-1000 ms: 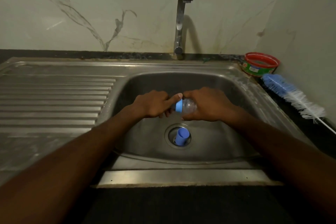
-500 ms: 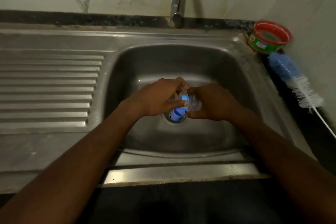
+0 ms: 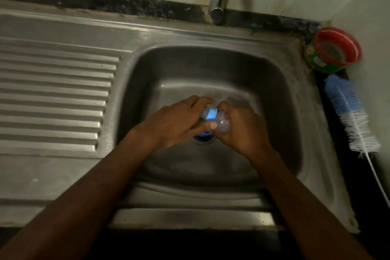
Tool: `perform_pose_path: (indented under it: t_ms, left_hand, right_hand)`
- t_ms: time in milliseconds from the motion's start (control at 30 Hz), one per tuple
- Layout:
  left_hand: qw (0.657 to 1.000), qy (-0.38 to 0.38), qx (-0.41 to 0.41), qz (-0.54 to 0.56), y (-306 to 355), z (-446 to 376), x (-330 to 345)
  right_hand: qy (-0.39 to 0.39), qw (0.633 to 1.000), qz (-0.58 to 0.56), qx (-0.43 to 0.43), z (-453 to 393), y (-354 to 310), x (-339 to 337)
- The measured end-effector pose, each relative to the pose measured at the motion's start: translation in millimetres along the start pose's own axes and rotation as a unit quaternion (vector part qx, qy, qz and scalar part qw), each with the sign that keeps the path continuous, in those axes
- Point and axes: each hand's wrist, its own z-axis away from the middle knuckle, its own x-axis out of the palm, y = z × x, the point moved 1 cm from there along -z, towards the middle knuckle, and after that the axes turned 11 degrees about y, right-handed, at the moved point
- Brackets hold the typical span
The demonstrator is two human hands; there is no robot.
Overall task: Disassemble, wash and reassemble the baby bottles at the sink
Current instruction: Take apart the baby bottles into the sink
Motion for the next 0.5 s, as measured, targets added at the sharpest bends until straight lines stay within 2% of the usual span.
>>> perform_pose_path:
  t_ms: [200,500]
  left_hand:
    - [0.987,-0.052,0.014,-0.15,-5,1,1]
    - [0.986,-0.032,0.04,-0.158,-13,6,0]
  right_hand:
    - [-0.051,0.998,-0.004,-0.024,0,-4,8]
    - [-0.036,0.998,-0.005,-0.058,0,-5,13]
